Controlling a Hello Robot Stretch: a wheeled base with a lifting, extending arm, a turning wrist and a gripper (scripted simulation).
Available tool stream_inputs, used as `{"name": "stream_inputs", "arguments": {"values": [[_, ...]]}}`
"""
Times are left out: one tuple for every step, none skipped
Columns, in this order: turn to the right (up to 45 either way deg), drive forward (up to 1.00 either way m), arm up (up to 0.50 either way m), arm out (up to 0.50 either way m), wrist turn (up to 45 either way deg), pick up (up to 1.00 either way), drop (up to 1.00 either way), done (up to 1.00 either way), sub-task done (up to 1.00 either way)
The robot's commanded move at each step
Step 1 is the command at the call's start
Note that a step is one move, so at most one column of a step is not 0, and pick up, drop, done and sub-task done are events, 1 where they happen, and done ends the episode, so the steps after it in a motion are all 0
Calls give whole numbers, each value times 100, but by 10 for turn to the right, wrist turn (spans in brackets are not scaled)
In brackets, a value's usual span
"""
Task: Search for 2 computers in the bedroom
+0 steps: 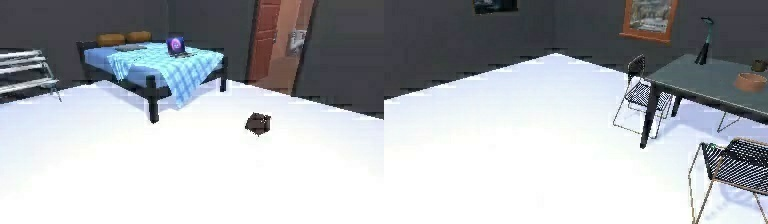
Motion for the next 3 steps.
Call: {"name": "stream_inputs", "arguments": {"values": [[0,100,0,0,0,0,0,0,0],[0,100,0,0,0,0,0,0,0],[30,0,0,0,0,0,0,0,0]]}}
